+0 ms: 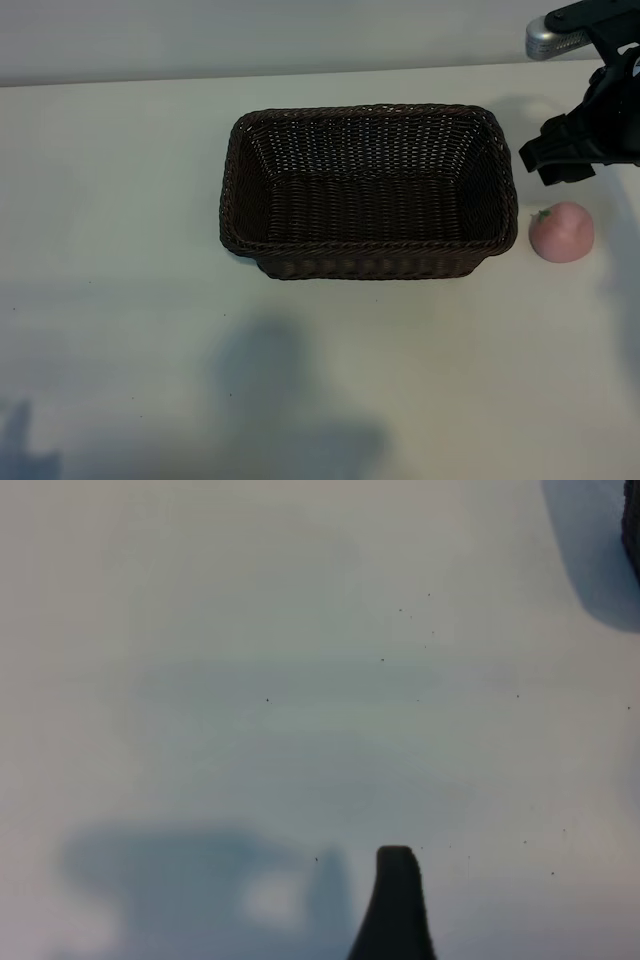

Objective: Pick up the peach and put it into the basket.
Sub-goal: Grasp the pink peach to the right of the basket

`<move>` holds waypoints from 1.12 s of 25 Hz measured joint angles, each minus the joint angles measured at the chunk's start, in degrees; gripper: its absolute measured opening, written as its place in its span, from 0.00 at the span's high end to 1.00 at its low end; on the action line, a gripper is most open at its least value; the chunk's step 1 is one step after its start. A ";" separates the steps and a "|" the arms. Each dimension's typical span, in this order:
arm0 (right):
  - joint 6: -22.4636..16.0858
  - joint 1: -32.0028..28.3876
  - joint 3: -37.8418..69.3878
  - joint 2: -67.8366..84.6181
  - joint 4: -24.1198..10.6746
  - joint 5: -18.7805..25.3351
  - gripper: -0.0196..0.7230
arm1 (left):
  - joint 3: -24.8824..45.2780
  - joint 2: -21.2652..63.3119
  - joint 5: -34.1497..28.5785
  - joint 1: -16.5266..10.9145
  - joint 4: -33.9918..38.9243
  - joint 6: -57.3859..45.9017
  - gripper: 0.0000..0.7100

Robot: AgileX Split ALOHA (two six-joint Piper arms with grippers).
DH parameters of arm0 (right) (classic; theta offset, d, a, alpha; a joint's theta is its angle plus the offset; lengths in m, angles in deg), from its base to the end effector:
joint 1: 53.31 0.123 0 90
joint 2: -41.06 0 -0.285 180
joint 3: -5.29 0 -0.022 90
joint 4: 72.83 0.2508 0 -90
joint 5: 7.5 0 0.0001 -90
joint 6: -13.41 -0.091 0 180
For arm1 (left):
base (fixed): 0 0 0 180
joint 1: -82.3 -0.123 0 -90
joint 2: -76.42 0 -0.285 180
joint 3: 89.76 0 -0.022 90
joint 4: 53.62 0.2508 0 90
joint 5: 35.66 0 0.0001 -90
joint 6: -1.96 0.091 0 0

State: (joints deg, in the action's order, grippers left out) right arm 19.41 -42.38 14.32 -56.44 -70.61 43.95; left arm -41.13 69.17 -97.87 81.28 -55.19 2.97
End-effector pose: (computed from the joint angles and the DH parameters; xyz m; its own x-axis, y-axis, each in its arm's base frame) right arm 0.3116 0.0630 0.2709 -0.8910 -0.2540 -0.3763 -0.2733 0.9619 -0.0022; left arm -0.0072 -0.0023 0.2749 -0.4706 -0.0035 -0.8823 0.0059 1.0000 -0.0071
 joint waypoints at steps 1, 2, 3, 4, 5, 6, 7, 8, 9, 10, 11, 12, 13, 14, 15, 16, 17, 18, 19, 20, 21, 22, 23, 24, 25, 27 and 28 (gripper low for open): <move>-0.45 0.00 0.00 0.00 -0.56 -0.41 0.18 | 0.00 0.00 0.03 0.00 0.00 0.00 0.16; -0.92 0.00 0.00 0.00 -1.05 -0.89 0.18 | 0.00 0.00 0.03 0.00 0.00 0.00 0.16; -1.36 0.00 0.00 0.00 -1.34 -1.26 0.18 | 0.00 0.00 0.03 0.00 0.00 0.00 0.16; -1.91 0.00 0.00 0.00 -1.86 -1.42 0.18 | 0.00 0.00 -0.01 0.00 0.00 0.00 0.16; -2.70 0.00 0.00 0.00 -2.23 -1.65 0.18 | 0.00 0.00 -0.01 0.00 0.00 0.00 0.16; -3.34 0.00 0.00 0.00 -2.61 -2.07 0.18 | 0.00 0.00 -0.01 0.00 0.00 0.00 0.16; -4.15 -0.07 0.00 0.00 -3.09 -2.60 0.18 | 0.00 0.00 -0.01 0.00 0.00 0.00 0.16; -4.88 -0.20 0.00 0.00 -3.27 -3.03 0.18 | 0.00 0.00 -0.01 0.00 0.00 0.00 0.16; -5.59 -0.57 0.00 0.00 -3.27 -3.45 0.18 | 0.00 0.00 -0.01 0.00 0.00 0.00 0.16; -6.00 -0.96 0.00 -0.12 -3.27 -3.84 0.18 | 0.00 0.00 -0.01 0.00 0.00 0.00 0.16; -6.42 -1.63 0.00 -0.40 -3.21 -4.04 0.18 | 0.00 0.00 -0.01 0.00 0.00 0.00 0.16; -6.71 -2.55 0.00 -0.84 -3.21 -4.02 0.18 | 0.00 0.00 -0.01 0.00 0.00 0.00 0.16; -6.78 -3.20 0.00 -1.56 -3.17 -3.88 0.18 | 0.00 0.00 -0.01 0.00 0.00 0.00 0.16; -6.78 -3.82 0.00 -2.24 -2.96 -3.45 0.18 | 0.00 0.00 -0.01 0.00 0.00 0.00 0.16; -6.78 -4.50 0.00 -3.18 -2.75 -2.94 0.18 | 0.00 0.00 -0.01 0.00 0.00 0.00 0.16; -6.73 -4.98 0.00 -4.02 -2.23 -2.49 0.18 | 0.00 0.00 -0.01 0.00 0.00 0.00 0.16; -6.73 -5.25 0.00 -5.02 -2.23 -2.15 0.18 | 0.00 0.00 -0.01 0.00 0.00 0.00 0.16; -6.73 -5.36 0.00 -5.99 -2.23 -2.09 0.18 | 0.00 0.00 -0.01 0.00 0.00 0.00 0.16; -6.73 -5.41 0.00 -6.89 -2.23 -2.09 0.18 | 0.00 0.00 -0.01 0.00 0.00 0.00 0.16; -6.73 -5.41 0.00 -7.60 -2.23 -2.09 0.18 | 0.00 0.00 -0.01 0.00 0.00 0.00 0.16; -6.73 -5.41 0.00 -8.41 -2.23 -2.20 0.18 | 0.00 0.00 -0.01 0.00 0.00 0.00 0.16; -6.68 -5.41 0.00 -9.19 -2.23 -2.37 0.18 | 0.00 0.00 -0.01 0.00 0.00 0.00 0.16; -6.61 -5.41 0.00 -9.86 -2.23 -2.59 0.18 | 0.00 0.00 -0.01 0.00 0.00 -0.06 0.16; -6.55 -5.41 0.00 -10.70 -1.91 -2.64 0.18 | 0.00 0.00 -0.01 0.00 0.00 -0.10 0.16; -6.51 -5.41 0.00 -11.47 -1.79 -2.77 0.18 | 0.00 0.00 -0.01 0.00 0.00 -0.10 0.16; -6.51 -5.41 0.00 -12.84 -1.56 -3.35 0.18 | 0.00 0.00 -0.01 0.00 0.00 -0.17 0.16; -6.51 -5.41 0.00 -13.56 -1.55 -3.82 0.18 | 0.00 0.00 -0.01 0.00 0.00 -0.17 0.16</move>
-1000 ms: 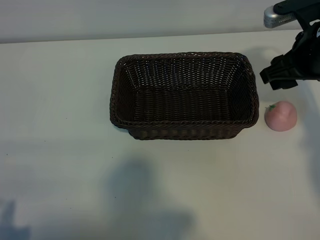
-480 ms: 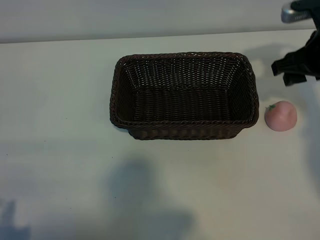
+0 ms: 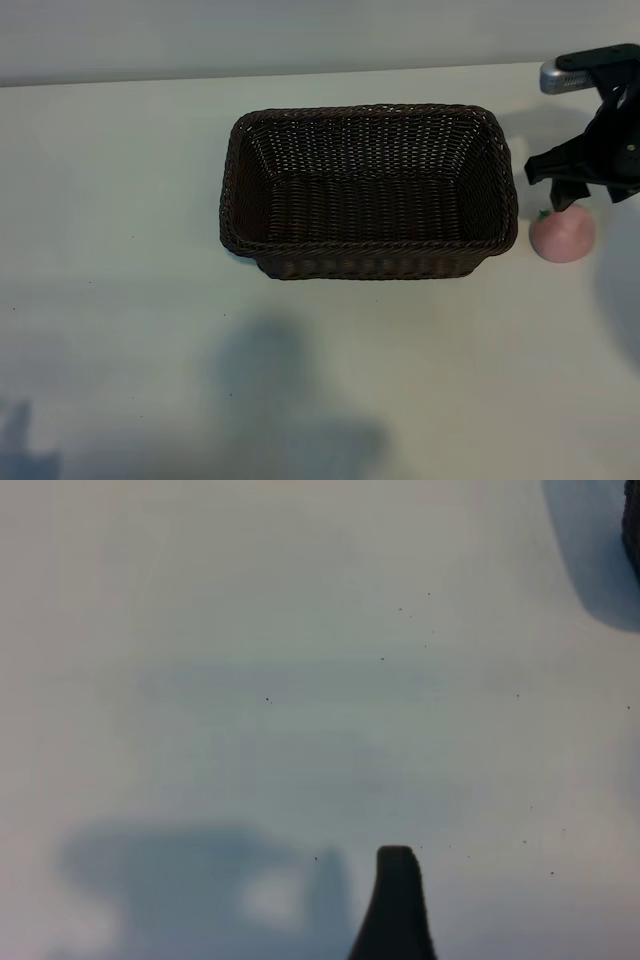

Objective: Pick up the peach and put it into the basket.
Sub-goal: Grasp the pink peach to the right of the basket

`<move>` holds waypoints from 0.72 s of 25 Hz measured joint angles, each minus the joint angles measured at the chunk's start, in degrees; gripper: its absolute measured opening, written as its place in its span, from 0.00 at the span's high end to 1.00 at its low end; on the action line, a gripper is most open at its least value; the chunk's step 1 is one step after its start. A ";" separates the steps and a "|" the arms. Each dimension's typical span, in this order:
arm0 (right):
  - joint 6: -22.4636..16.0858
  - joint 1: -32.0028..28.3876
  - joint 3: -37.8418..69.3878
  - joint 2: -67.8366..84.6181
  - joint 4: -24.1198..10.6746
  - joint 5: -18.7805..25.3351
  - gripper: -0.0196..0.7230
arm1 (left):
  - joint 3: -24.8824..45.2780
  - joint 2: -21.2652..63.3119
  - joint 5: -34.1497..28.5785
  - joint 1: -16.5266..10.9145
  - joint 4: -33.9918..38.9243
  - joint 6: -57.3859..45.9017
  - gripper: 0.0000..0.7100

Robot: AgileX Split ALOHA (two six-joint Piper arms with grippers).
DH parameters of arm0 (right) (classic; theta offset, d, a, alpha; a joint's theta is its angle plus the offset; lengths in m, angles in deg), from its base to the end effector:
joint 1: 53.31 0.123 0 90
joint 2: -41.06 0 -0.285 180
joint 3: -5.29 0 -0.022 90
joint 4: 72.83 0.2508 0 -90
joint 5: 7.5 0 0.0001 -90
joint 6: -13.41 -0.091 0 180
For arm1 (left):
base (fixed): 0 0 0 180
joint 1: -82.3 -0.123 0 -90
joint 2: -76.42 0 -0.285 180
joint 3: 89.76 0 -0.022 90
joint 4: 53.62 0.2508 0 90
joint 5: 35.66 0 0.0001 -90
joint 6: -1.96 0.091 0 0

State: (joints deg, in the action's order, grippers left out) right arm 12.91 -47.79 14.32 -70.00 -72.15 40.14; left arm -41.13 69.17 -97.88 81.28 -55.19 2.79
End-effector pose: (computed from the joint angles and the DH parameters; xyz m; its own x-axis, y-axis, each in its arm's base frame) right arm 0.3480 0.0344 0.1933 -0.9741 -0.0773 -0.2124 -0.0818 0.9966 0.0121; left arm -0.0072 -0.0023 0.2749 -0.4708 -0.0067 -0.8822 0.0044 0.9999 -0.0099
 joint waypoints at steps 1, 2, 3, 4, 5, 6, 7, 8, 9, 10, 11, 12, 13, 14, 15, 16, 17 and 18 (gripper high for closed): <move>0.00 0.00 0.00 -0.67 0.11 -0.57 0.18 | 0.00 0.00 0.00 0.00 0.00 0.00 0.16; 0.00 0.00 0.00 -1.25 0.16 -1.03 0.18 | 0.00 0.00 0.00 0.00 0.00 0.00 0.16; 0.00 0.00 0.00 -1.63 0.24 -1.65 0.18 | 0.00 0.00 0.00 0.00 0.00 0.00 0.16; 0.00 0.00 0.00 -2.08 0.31 -2.25 0.18 | 0.00 0.00 0.00 0.00 0.00 0.00 0.16; 0.00 0.00 0.00 -2.37 0.31 -2.64 0.18 | 0.00 0.00 0.00 0.00 0.00 0.00 0.16; 0.00 0.00 0.00 -2.59 0.37 -2.98 0.18 | 0.00 0.00 0.00 0.00 0.00 0.00 0.16; 0.00 0.00 0.00 -2.97 0.37 -3.20 0.18 | 0.00 0.00 0.00 0.00 0.00 0.00 0.16; 0.00 0.00 0.00 -3.34 0.37 -3.32 0.18 | 0.00 0.00 0.00 0.00 0.00 0.00 0.16; 0.00 0.00 0.00 -3.83 0.37 -3.38 0.18 | 0.00 0.00 0.00 0.00 0.00 0.00 0.16; 0.00 0.00 0.00 -4.29 0.37 -3.50 0.18 | 0.00 0.00 0.00 0.00 0.00 0.00 0.16; 0.00 0.00 0.00 -4.87 0.37 -3.50 0.19 | 0.00 0.00 0.00 0.00 0.00 0.00 0.16; 0.00 0.00 0.00 -5.47 0.37 -3.50 0.19 | 0.00 0.00 0.00 0.00 0.00 0.00 0.16; 0.00 0.00 0.00 -5.96 0.37 -3.50 0.21 | 0.00 0.00 -0.02 0.00 0.00 0.00 0.17; 0.00 0.00 0.00 -6.42 0.37 -3.50 0.23 | 0.00 0.00 -0.02 0.00 0.00 0.00 0.17; 0.00 0.00 0.00 -6.60 0.37 -3.50 0.27 | 0.00 0.00 -0.02 0.00 0.00 0.00 0.17; 0.00 0.00 0.00 -6.67 0.37 -3.50 0.32 | 0.00 0.00 -0.02 0.00 0.00 0.00 0.17; 0.00 0.00 0.00 -6.67 0.37 -3.50 0.41 | 0.00 0.00 -0.02 0.00 0.00 0.00 0.17; 0.00 0.00 0.00 -6.67 0.37 -3.50 0.49 | 0.00 0.00 -0.02 0.00 0.00 0.00 0.17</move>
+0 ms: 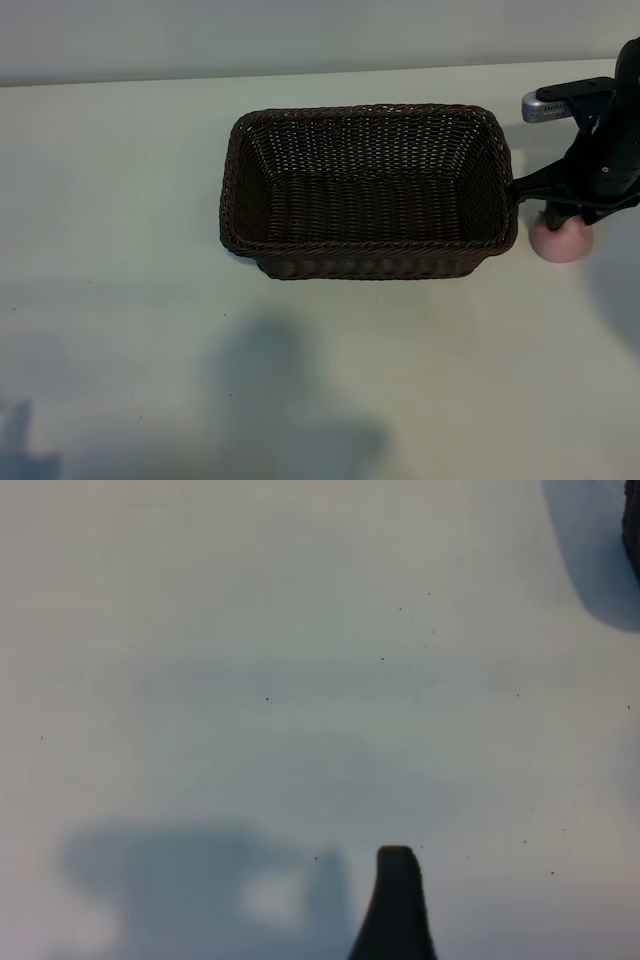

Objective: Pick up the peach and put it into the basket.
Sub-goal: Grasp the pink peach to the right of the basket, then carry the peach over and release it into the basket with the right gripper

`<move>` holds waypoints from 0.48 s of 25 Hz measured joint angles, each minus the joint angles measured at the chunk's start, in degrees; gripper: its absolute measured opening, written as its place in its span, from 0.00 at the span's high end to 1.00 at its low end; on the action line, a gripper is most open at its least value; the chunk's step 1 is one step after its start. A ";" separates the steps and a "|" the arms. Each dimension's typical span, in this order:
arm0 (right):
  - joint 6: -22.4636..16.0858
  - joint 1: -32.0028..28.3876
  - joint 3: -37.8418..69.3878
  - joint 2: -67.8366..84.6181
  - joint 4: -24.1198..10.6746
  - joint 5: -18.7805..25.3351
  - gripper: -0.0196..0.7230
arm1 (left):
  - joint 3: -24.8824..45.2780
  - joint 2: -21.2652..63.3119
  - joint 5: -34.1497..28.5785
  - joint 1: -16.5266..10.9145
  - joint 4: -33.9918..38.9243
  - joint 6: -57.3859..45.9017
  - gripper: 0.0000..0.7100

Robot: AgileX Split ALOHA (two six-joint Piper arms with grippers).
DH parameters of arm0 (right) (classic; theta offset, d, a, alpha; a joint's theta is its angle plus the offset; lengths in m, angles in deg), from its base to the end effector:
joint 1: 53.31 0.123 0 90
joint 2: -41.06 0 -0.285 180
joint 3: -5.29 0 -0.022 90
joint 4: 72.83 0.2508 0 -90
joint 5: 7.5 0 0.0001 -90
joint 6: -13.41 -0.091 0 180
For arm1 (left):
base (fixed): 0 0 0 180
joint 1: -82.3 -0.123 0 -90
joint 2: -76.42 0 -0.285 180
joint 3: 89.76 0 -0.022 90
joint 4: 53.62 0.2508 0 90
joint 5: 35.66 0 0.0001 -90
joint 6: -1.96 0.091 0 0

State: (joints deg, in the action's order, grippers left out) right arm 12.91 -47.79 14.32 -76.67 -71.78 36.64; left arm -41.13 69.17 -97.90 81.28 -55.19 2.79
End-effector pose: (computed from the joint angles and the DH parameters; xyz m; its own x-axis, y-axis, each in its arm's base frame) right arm 0.3592 0.0359 0.1529 -0.9847 -0.0732 -0.1579 -0.0767 0.9969 0.0161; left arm -0.0072 -0.0023 0.2749 -0.4711 -0.0067 -0.8821 0.0044 0.9999 -0.0099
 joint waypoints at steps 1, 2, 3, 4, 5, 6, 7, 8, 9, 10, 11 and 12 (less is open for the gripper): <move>0.00 0.00 0.00 0.00 0.00 0.06 0.60 | 0.00 0.00 0.00 0.00 0.00 0.00 0.17; 0.00 0.00 0.00 0.00 0.00 0.12 0.72 | 0.00 0.00 0.00 0.00 0.00 0.00 0.17; -0.05 0.00 0.00 0.00 0.00 0.22 0.82 | 0.00 0.00 0.00 0.00 0.00 0.00 0.17; -0.05 0.00 -0.02 0.00 0.05 0.22 0.87 | 0.00 0.00 0.00 0.00 0.00 0.00 0.17; -0.05 0.00 -0.02 0.00 0.05 0.34 0.90 | 0.00 0.00 0.00 0.00 0.00 0.00 0.17; -0.11 0.00 -0.02 0.00 0.05 0.52 0.91 | 0.00 0.00 0.00 0.00 0.00 0.05 0.17; -0.17 0.00 -0.02 0.00 0.05 0.88 0.91 | 0.00 0.00 0.00 0.00 0.00 0.05 0.17; -0.17 0.00 -0.02 0.07 0.01 1.20 0.91 | 0.00 0.00 0.00 0.00 0.00 0.05 0.17; -0.23 0.00 -0.02 0.20 -0.01 1.47 0.91 | 0.00 0.00 0.00 0.00 0.00 0.05 0.17; -0.23 0.00 -0.02 0.41 -0.06 1.63 0.91 | 0.00 0.00 0.00 0.00 0.00 0.05 0.17; -0.23 0.00 -0.02 0.86 -0.13 1.77 0.91 | 0.00 0.00 0.00 0.00 0.00 0.05 0.17; -0.23 0.00 -0.02 1.49 -0.15 1.77 0.91 | 0.00 0.00 0.00 0.00 0.00 0.05 0.17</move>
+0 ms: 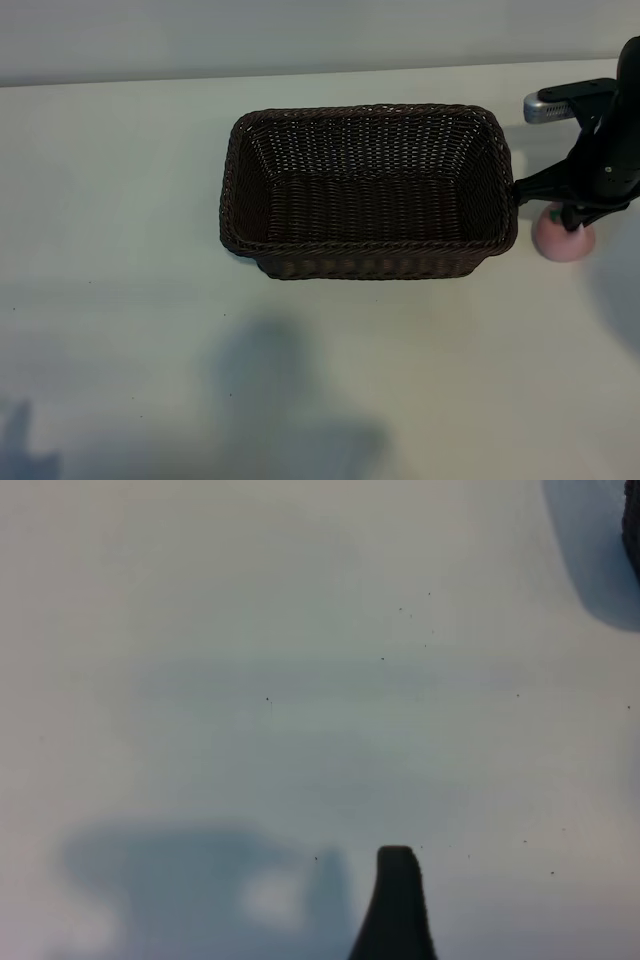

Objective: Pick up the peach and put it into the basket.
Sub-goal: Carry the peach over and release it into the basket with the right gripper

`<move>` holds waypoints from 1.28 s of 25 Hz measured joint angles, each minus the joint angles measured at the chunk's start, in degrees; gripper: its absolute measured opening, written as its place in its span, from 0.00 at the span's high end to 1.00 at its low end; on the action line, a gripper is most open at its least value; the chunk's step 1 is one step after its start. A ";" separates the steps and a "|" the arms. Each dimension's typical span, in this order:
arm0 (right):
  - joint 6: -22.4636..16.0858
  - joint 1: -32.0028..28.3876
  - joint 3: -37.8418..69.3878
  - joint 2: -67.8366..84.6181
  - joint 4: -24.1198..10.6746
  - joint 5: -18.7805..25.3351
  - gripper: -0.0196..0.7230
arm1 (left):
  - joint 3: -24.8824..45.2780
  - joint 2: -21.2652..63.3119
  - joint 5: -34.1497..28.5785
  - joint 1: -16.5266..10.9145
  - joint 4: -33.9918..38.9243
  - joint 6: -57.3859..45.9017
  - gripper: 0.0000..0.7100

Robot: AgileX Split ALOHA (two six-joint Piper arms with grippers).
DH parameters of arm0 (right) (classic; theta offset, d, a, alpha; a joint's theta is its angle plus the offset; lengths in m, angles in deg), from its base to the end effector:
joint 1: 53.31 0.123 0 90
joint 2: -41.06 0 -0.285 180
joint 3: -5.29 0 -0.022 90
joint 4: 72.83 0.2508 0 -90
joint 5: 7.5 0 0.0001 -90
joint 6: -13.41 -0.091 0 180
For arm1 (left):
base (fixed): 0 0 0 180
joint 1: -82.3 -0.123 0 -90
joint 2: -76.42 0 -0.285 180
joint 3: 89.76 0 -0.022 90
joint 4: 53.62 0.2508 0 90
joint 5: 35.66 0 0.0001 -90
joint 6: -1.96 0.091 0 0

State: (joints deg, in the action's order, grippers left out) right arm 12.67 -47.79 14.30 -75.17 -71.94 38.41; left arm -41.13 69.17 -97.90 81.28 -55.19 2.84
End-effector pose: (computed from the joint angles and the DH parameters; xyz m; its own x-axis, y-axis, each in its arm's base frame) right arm 0.3556 0.0354 0.1620 -0.9855 -0.0714 -0.1536 -0.0745 0.9971 0.0147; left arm -0.0072 -0.0023 0.2749 -0.4711 -0.0058 -0.8821 0.0048 0.9999 -0.0091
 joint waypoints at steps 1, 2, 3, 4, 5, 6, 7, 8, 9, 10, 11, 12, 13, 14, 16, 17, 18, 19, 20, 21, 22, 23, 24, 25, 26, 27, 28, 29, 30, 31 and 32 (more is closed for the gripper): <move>0.00 0.00 0.00 0.68 -0.05 0.15 0.91 | 0.00 0.00 0.00 0.00 0.00 0.00 0.17; 0.00 0.00 0.00 1.90 -0.07 0.39 0.91 | 0.00 0.00 0.00 0.00 0.00 0.00 0.17; 0.00 0.00 0.00 2.89 -0.11 0.66 0.91 | 0.00 0.00 0.00 0.00 0.00 0.00 0.17; 0.00 0.00 0.00 4.19 -0.11 0.74 0.91 | 0.00 0.00 0.00 0.00 0.00 0.00 0.17; 0.00 0.00 0.00 5.33 -0.11 0.81 0.91 | 0.00 0.00 0.00 0.00 0.00 0.00 0.17; 0.00 0.00 0.00 6.68 -0.11 1.00 0.91 | 0.00 0.00 0.00 0.00 0.00 0.00 0.17; 0.00 0.00 0.00 8.02 -0.11 1.24 0.91 | 0.00 0.00 0.00 0.00 0.00 0.00 0.17; 0.00 0.00 0.00 9.27 -0.11 1.57 0.91 | 0.00 0.00 0.00 0.00 0.00 0.00 0.17; 0.00 0.00 0.00 10.45 -0.11 1.85 0.91 | 0.00 0.00 0.00 0.00 0.00 0.00 0.17; 0.00 0.00 0.00 11.54 -0.11 2.29 0.91 | 0.00 0.00 0.00 0.00 0.00 0.00 0.17; 0.00 0.00 0.00 12.36 -0.11 2.58 0.91 | 0.00 0.00 0.00 0.00 0.00 0.00 0.17; 0.00 0.00 0.00 13.14 -0.11 2.96 0.91 | 0.00 0.00 0.00 0.00 0.00 0.06 0.17; 0.00 0.00 0.00 14.00 -0.14 3.31 0.91 | 0.00 0.00 0.00 0.00 0.00 0.06 0.17; 0.00 0.00 0.00 14.85 -0.19 3.58 0.91 | 0.00 0.00 0.00 0.00 0.00 0.06 0.17; -0.06 0.00 0.00 16.18 -0.18 4.03 0.91 | 0.00 0.00 0.00 0.00 0.00 0.06 0.17; -0.06 0.00 0.00 16.81 -0.18 4.23 0.91 | 0.00 0.00 0.00 0.00 0.00 0.06 0.17; -0.06 0.00 0.00 17.34 -0.18 4.39 0.91 | 0.00 0.00 0.00 0.00 0.00 0.06 0.17; -0.06 0.00 0.00 17.70 -0.07 4.38 0.91 | 0.00 0.00 0.00 0.00 0.00 0.06 0.17; -0.01 0.00 -0.17 17.88 0.23 4.58 0.91 | 0.00 0.00 0.00 0.00 0.00 0.06 0.17; -0.01 0.00 -0.70 17.88 0.44 5.16 0.91 | 0.00 0.00 0.00 0.00 0.00 0.06 0.17; 0.03 0.05 -1.30 17.88 0.88 5.71 0.91 | 0.00 0.00 0.00 0.00 0.00 0.06 0.17; 0.37 0.20 -2.23 17.88 1.34 6.51 0.91 | 0.00 0.00 0.00 0.00 0.00 0.06 0.17; 0.73 0.53 -3.44 17.88 1.97 7.38 0.91 | 0.00 0.00 0.00 0.00 0.00 0.06 0.17; 1.04 1.04 -4.88 17.88 2.41 7.98 0.91 | 0.00 0.00 0.00 0.00 0.00 0.06 0.17; 1.10 1.89 -6.17 17.88 2.83 8.63 0.91 | 0.00 0.00 0.00 0.00 0.00 0.06 0.17; 1.10 2.72 -7.66 17.88 3.19 9.35 0.91 | 0.00 0.00 0.00 0.00 0.00 0.06 0.17; 1.31 3.91 -9.02 17.88 3.41 10.04 0.91 | 0.00 0.00 0.00 0.00 0.00 0.06 0.17; 1.31 5.22 -10.00 17.92 3.55 10.51 0.91 | 0.00 0.00 0.00 0.00 0.00 0.06 0.17; 1.31 6.55 -10.97 17.92 3.73 11.01 0.91 | 0.00 0.00 0.00 0.00 0.00 0.06 0.17; 1.31 7.69 -11.71 17.92 3.84 11.40 0.91 | 0.00 0.00 0.00 0.00 0.00 0.06 0.17; 1.31 9.27 -12.27 17.92 3.84 11.67 0.91 | 0.00 0.00 0.00 0.00 0.00 0.06 0.17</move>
State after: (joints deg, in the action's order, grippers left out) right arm 13.98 -38.52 2.03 -57.25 -68.10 50.09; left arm -41.13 69.17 -97.90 81.28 -55.19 2.91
